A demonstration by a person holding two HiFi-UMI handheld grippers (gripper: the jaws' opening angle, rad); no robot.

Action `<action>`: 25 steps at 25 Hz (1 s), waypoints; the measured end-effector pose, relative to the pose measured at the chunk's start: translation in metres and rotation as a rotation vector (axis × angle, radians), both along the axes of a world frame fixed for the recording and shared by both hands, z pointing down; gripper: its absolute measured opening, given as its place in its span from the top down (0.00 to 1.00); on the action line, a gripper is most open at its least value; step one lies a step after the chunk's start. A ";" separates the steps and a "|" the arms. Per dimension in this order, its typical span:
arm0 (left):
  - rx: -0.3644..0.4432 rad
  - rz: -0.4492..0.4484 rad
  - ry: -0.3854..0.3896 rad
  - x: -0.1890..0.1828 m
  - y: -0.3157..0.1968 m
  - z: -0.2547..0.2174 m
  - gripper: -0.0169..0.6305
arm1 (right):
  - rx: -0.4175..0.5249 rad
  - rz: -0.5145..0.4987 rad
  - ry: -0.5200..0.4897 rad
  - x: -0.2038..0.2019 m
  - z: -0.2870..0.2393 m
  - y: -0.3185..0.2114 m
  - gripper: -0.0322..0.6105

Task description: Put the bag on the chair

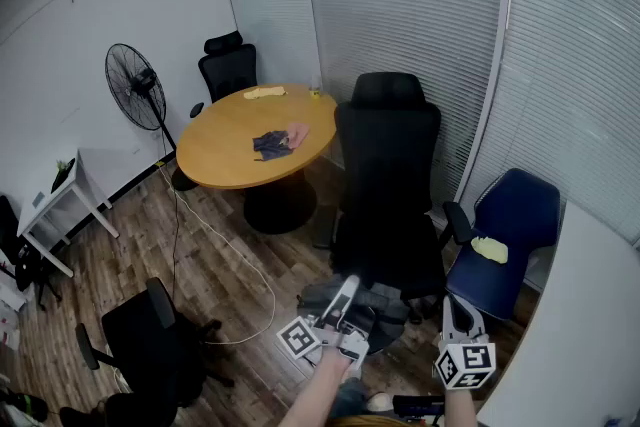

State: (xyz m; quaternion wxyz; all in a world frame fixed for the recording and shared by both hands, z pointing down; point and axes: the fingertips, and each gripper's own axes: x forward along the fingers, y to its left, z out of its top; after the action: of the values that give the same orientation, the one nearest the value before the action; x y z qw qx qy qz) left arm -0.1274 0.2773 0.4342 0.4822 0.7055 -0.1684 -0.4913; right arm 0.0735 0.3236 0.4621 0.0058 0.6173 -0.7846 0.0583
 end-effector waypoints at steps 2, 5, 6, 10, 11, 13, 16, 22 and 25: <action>-0.001 -0.004 0.010 -0.001 0.000 -0.002 0.94 | 0.003 -0.001 0.001 0.002 -0.002 0.001 0.93; -0.004 -0.015 0.028 -0.004 -0.004 -0.006 0.94 | 0.009 -0.008 0.007 0.002 -0.006 -0.001 0.93; -0.006 -0.019 0.035 -0.004 -0.006 -0.007 0.94 | 0.011 -0.012 0.009 0.002 -0.007 -0.001 0.93; -0.025 -0.031 0.043 -0.001 -0.011 -0.006 0.94 | 0.021 -0.027 -0.021 0.006 -0.011 -0.003 0.93; -0.030 -0.034 0.045 -0.001 -0.012 -0.006 0.94 | 0.026 -0.032 -0.045 0.008 -0.014 -0.003 0.93; -0.032 -0.038 0.050 0.000 -0.012 -0.007 0.94 | 0.035 -0.042 -0.085 0.010 -0.018 -0.003 0.93; -0.020 -0.042 0.046 0.005 -0.014 -0.008 0.94 | 0.037 -0.052 -0.087 0.014 -0.016 -0.006 0.93; -0.034 -0.052 0.064 0.013 -0.043 -0.007 0.94 | 0.026 -0.057 -0.079 0.025 -0.010 -0.031 0.93; -0.021 -0.054 0.066 0.022 -0.067 -0.005 0.94 | 0.021 -0.059 -0.071 0.035 -0.005 -0.057 0.93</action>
State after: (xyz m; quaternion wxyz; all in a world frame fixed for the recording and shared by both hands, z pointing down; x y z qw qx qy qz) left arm -0.1050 0.2098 0.4290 0.4817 0.6790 -0.1766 -0.5251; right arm 0.1088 0.2670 0.4573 -0.0271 0.5914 -0.8027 0.0717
